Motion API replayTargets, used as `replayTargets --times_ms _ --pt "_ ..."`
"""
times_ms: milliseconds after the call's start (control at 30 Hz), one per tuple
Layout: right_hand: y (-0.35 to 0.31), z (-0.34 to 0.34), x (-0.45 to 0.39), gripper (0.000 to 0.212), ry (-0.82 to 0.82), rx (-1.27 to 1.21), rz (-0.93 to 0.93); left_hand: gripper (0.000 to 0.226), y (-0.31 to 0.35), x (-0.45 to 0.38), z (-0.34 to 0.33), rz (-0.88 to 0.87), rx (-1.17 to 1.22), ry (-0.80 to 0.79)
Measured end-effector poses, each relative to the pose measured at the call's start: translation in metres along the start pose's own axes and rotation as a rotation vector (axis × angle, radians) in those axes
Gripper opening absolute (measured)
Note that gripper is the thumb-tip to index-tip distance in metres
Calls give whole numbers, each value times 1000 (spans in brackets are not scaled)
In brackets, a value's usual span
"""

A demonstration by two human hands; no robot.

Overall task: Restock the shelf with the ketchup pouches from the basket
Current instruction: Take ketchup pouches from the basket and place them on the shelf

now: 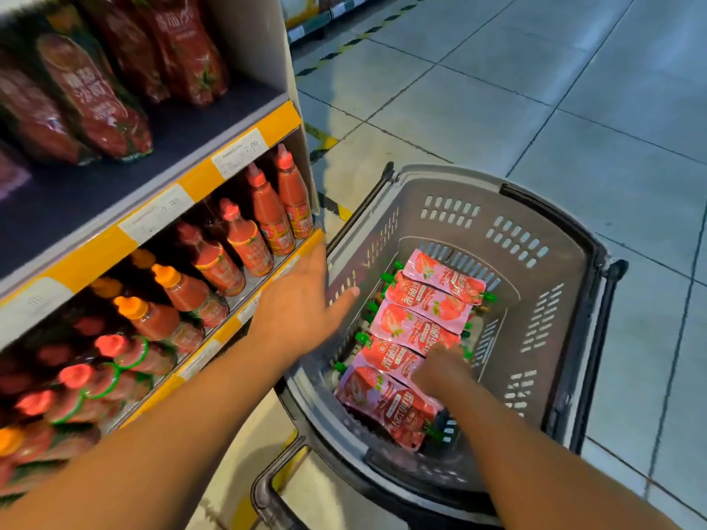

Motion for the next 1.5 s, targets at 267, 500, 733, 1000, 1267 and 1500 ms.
replayTargets --times_ms 267,500,733,1000,1267,1500 --pt "10 -21 0 65 27 -101 -32 85 -14 27 4 11 -46 19" --pt "-1 -23 49 26 -38 -110 -28 70 -26 56 12 22 11 14" --pt "-6 -40 87 69 -219 -383 -52 68 -33 78 20 71 12 5" --pt "-36 -28 117 46 -305 -594 -89 79 -33 77 21 45 19 4" --pt "-43 14 171 27 -235 -822 -69 73 -32 80 25 48 98 2" --pt "-13 52 203 23 64 -1269 18 24 -22 90 48 -259 350 316"
Point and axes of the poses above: each hand's wrist, its own x-axis away from the middle knuckle, its own z-axis out of the back of the hand, y = z × x, the point moved 5 cm from there along -x, towards the middle knuckle, and after that the axes turned 7 degrees about y, right-handed, at the moved point
